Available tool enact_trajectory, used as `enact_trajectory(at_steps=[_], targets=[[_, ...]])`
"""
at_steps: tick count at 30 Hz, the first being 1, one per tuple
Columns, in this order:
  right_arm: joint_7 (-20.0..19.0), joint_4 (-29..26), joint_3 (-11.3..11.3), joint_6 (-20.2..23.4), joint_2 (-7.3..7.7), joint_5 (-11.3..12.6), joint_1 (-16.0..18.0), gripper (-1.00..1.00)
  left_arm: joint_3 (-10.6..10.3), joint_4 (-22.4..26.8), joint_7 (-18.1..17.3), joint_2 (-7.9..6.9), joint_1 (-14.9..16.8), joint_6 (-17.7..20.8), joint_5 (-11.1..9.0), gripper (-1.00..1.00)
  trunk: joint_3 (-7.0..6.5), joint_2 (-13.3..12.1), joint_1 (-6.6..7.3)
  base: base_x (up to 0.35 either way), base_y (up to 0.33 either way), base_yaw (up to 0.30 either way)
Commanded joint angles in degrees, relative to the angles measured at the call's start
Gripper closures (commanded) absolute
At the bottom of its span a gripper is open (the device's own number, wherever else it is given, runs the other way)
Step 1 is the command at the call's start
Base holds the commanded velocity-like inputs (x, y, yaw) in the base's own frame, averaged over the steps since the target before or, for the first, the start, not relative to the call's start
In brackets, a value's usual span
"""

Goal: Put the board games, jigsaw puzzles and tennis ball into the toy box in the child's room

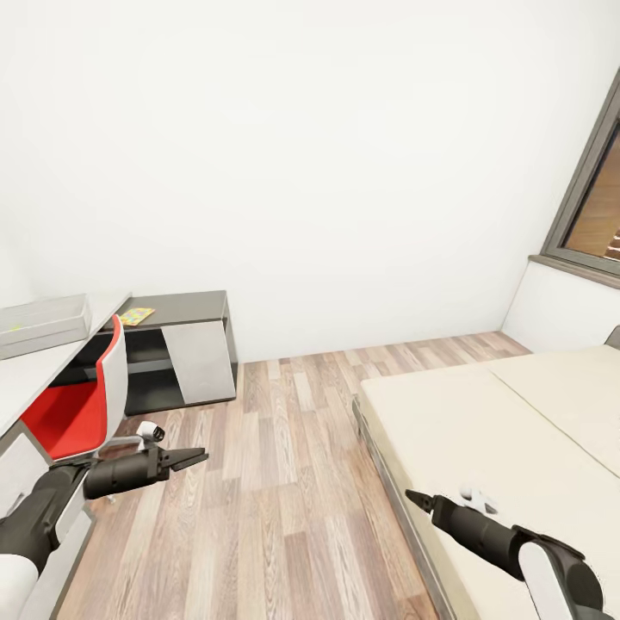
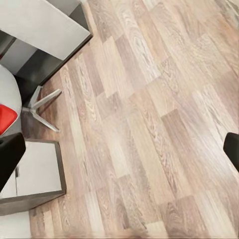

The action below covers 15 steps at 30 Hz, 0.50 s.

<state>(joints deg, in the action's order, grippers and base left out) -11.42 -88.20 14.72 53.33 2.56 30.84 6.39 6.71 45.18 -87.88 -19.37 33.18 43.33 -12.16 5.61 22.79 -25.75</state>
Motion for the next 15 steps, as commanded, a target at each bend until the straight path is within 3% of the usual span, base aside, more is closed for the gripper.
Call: enact_trajectory(at_steps=[1, 6, 15], targets=[[-0.3, -0.4, -0.2, 0.6, -0.34, -0.5, -0.3, -1.0, 0.0, 0.0, -0.5, -0.02, 0.0, 0.6, 0.0, -1.0, 0.13, 0.1, -0.04, 0.0, 0.0, 0.0], [1.3, -1.3, -1.8, 2.1, -1.96, -0.6, -0.9, -1.0, 0.0, 0.0, -2.1, -0.05, 0.0, 0.5, 0.0, -1.0, 0.13, 0.1, -0.04, 0.0, 0.0, 0.0], [1.9, -1.4, -3.9, 2.2, -2.11, -0.5, -0.9, -1.0, 0.0, 0.0, -2.1, -0.06, 0.0, 0.5, 0.0, -1.0, 0.13, 0.1, -0.04, 0.0, 0.0, 0.0]])
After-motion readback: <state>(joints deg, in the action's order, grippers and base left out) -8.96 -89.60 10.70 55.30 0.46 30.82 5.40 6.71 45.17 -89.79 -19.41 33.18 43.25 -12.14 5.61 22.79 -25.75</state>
